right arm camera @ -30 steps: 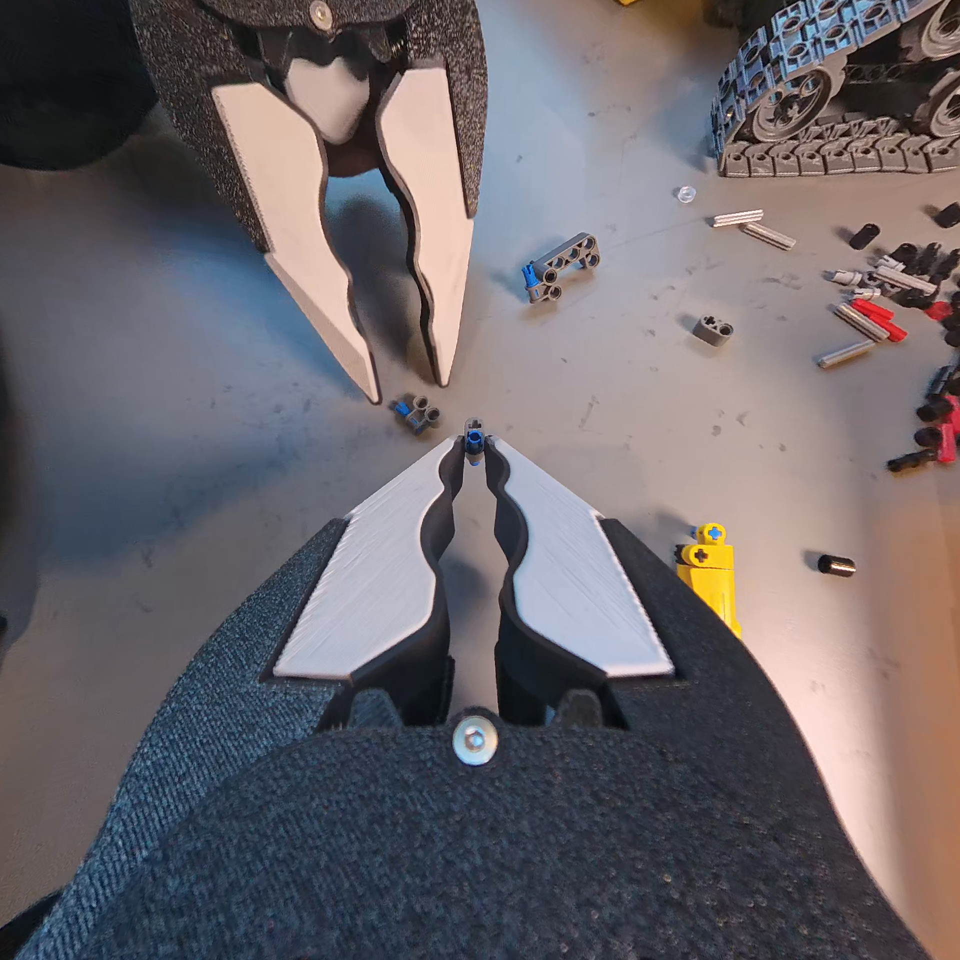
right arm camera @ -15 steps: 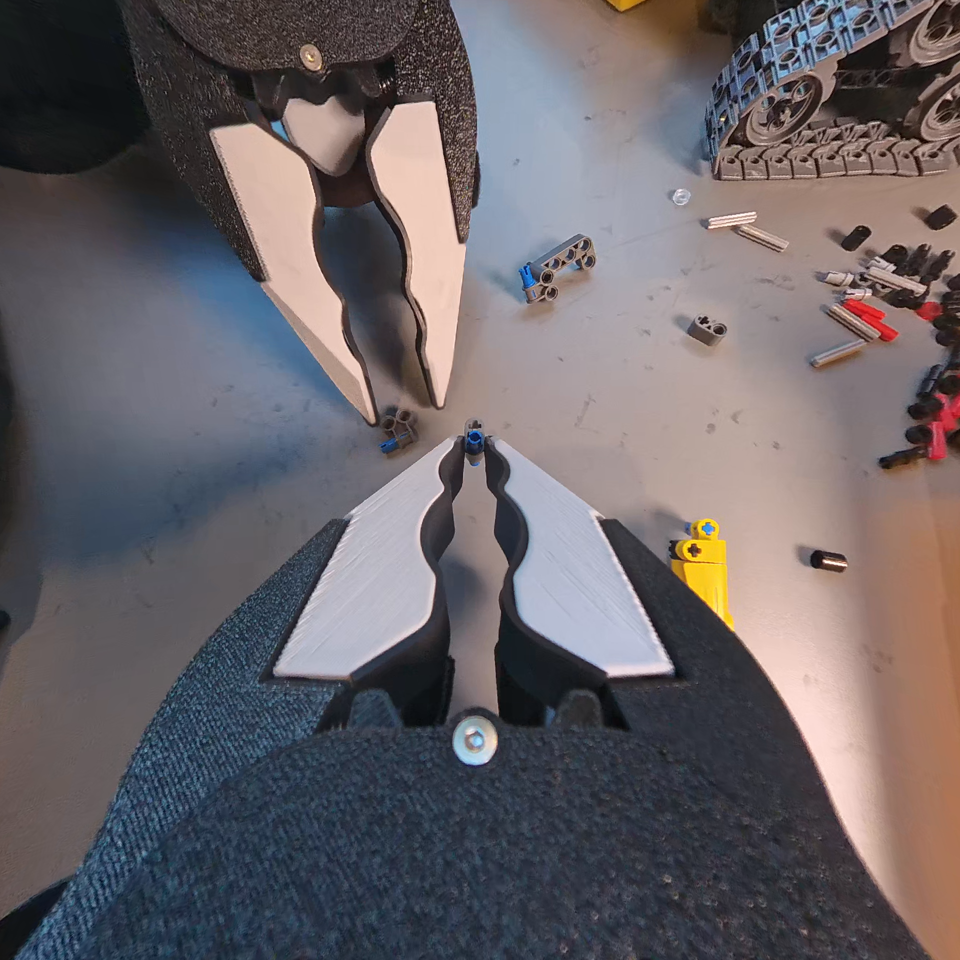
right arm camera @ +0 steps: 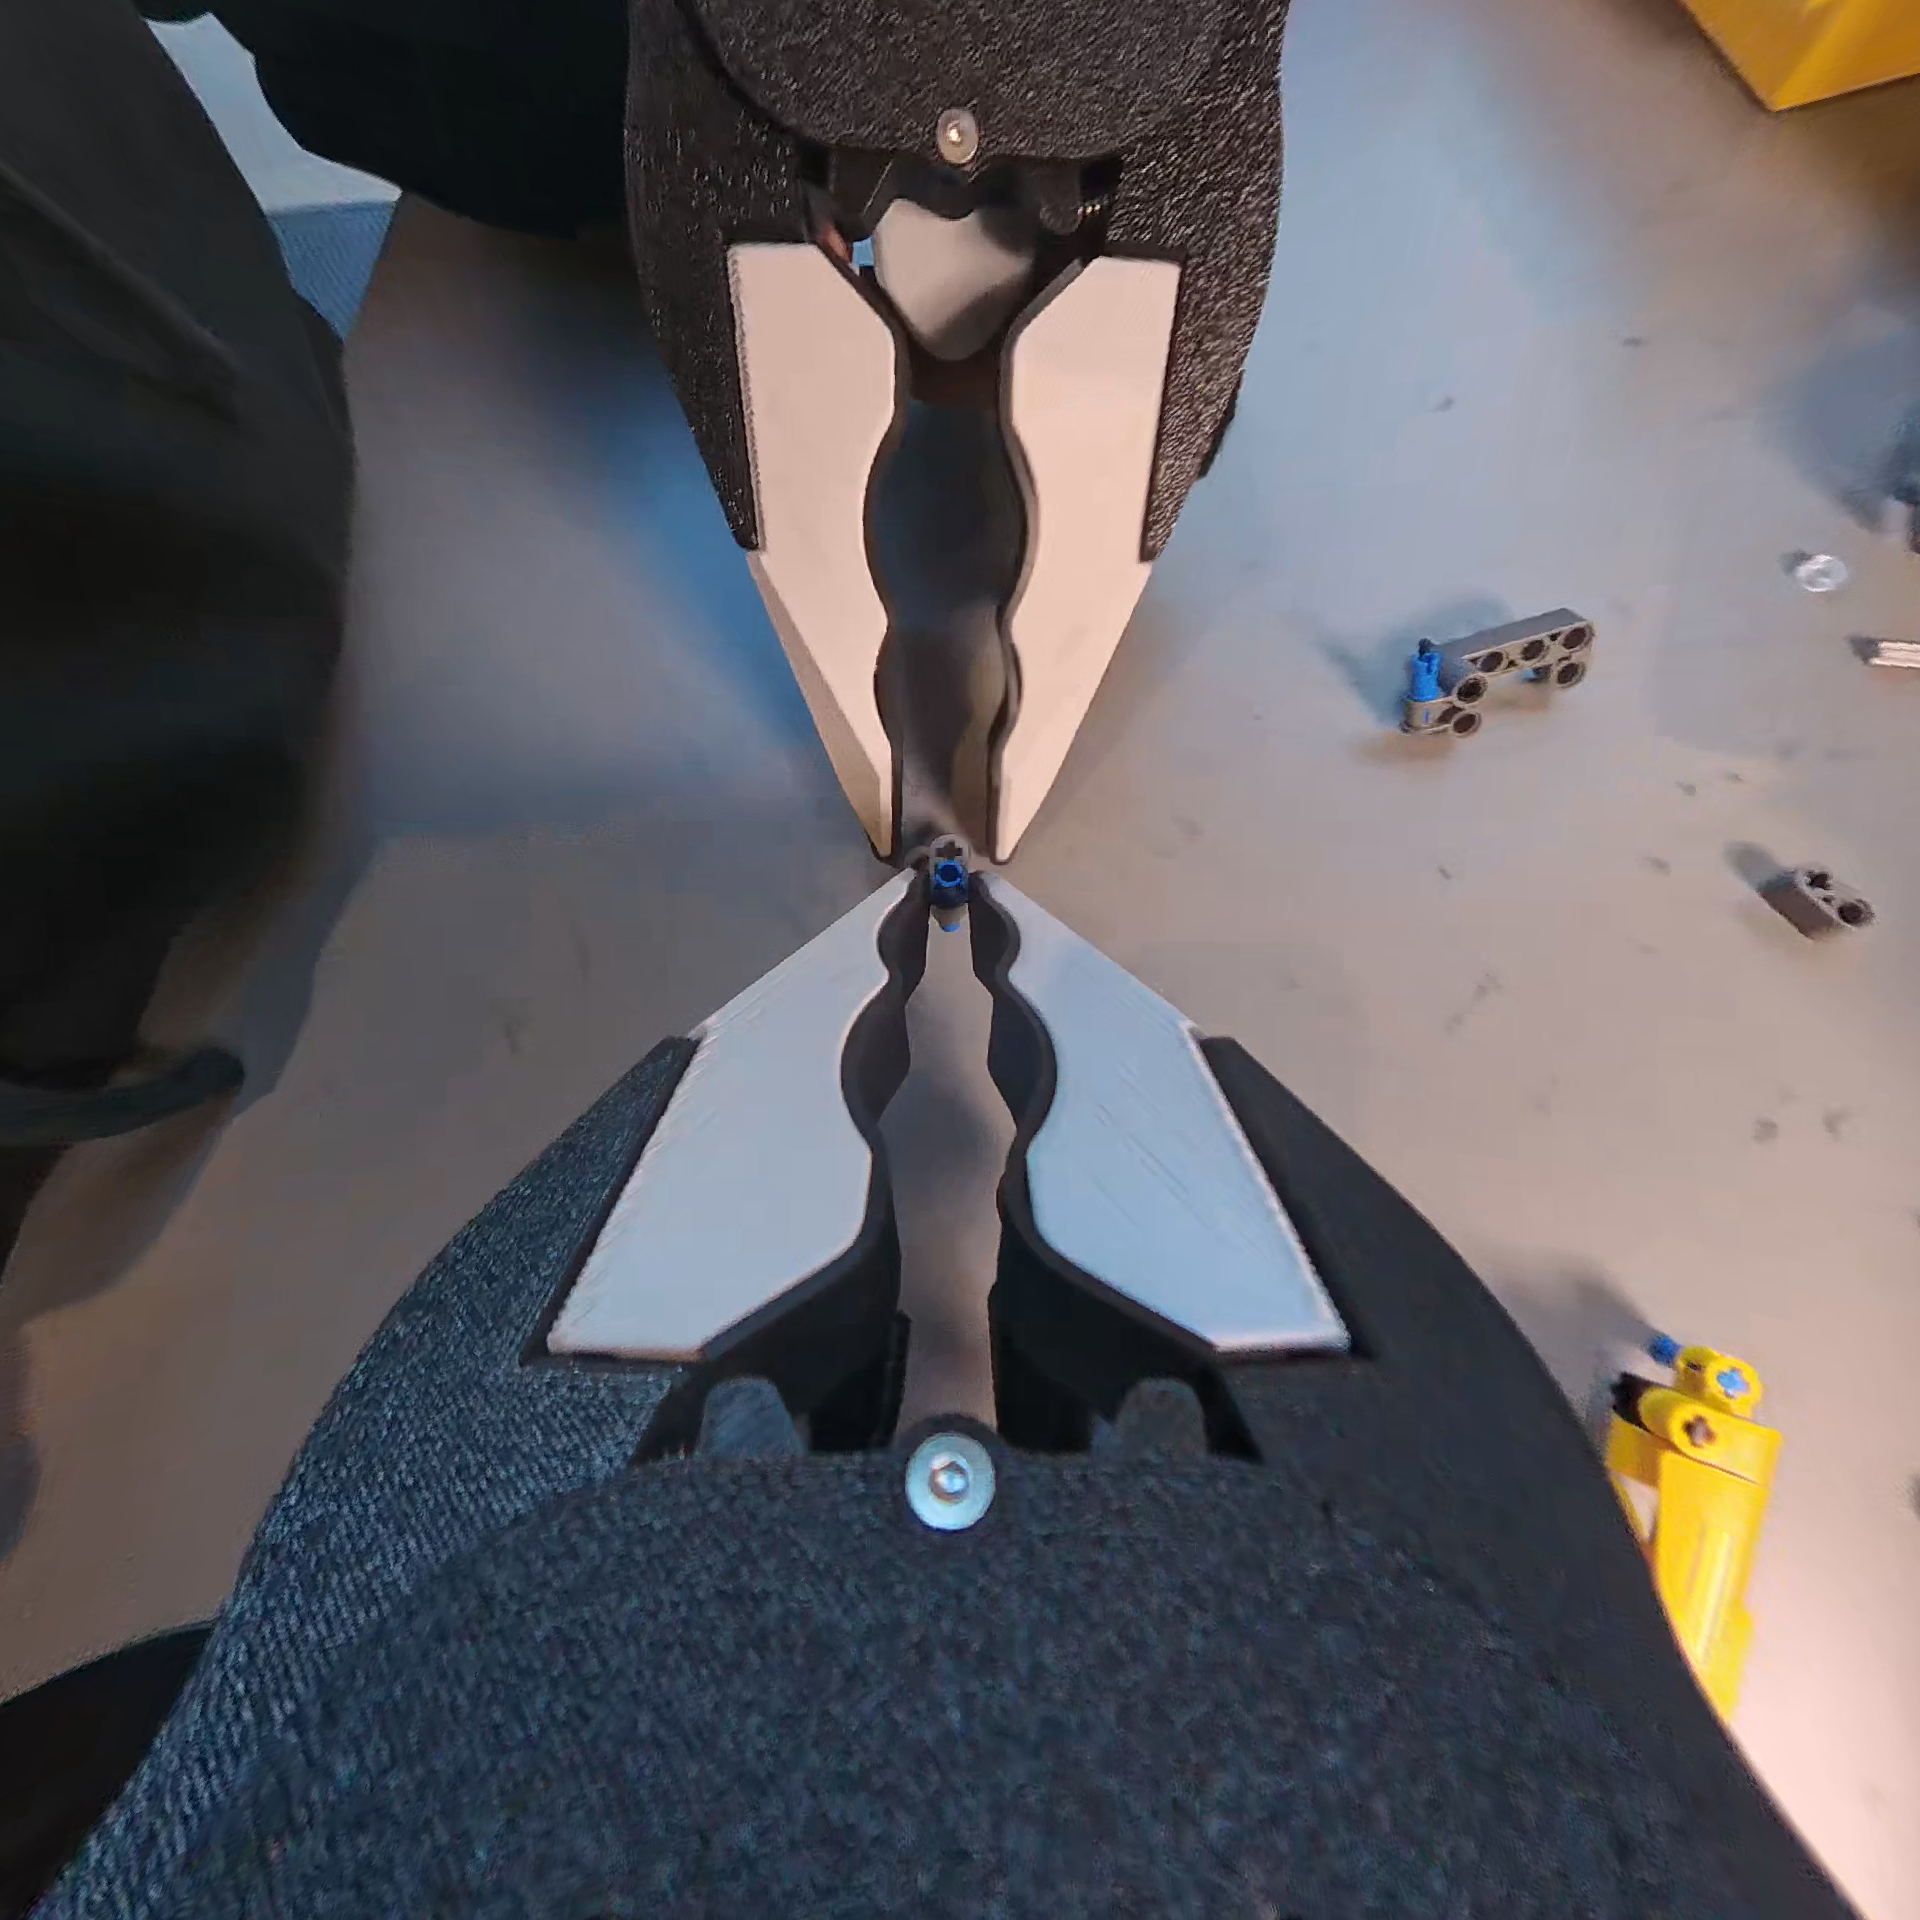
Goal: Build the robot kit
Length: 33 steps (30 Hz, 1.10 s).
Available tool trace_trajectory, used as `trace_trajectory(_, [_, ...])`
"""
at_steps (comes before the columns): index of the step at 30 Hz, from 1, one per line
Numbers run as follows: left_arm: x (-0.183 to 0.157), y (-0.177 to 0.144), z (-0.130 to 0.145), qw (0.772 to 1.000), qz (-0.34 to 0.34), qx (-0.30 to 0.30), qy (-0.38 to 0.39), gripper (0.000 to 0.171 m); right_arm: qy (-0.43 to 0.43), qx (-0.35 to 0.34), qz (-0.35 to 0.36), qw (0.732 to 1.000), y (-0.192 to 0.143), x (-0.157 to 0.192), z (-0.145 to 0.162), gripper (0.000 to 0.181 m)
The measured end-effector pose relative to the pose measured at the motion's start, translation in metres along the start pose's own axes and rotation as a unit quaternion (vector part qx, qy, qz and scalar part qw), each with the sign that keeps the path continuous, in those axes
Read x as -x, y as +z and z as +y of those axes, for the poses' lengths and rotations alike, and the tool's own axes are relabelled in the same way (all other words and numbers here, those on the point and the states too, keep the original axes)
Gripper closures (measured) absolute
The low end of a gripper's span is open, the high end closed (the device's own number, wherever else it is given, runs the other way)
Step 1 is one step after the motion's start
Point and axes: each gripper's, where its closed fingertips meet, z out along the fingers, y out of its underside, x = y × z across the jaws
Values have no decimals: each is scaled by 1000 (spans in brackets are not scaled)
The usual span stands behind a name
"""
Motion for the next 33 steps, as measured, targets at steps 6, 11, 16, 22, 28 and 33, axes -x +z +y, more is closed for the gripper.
trace_trajectory(6, [-1,-22,-10,999,-11,-38,-1,156,-4,-4,-9,1000,4,2,-14,174])
trace_trajectory(11, [-3,-29,-15,998,-12,-61,-2,164,-5,-18,-15,1000,9,2,-25,174])
trace_trajectory(16, [-3,-34,-17,996,12,-80,-34,165,3,-42,-18,999,6,2,-31,174])
trace_trajectory(22, [-1,-49,-32,962,133,-167,-170,165,-5,-89,8,996,-9,-3,-42,174])
trace_trajectory(28, [2,-46,-29,963,129,-163,-174,165,8,-84,15,996,-10,-7,-36,170])
trace_trajectory(33, [2,-37,-24,984,66,-128,-109,164,13,-71,3,997,-3,-5,-32,171])
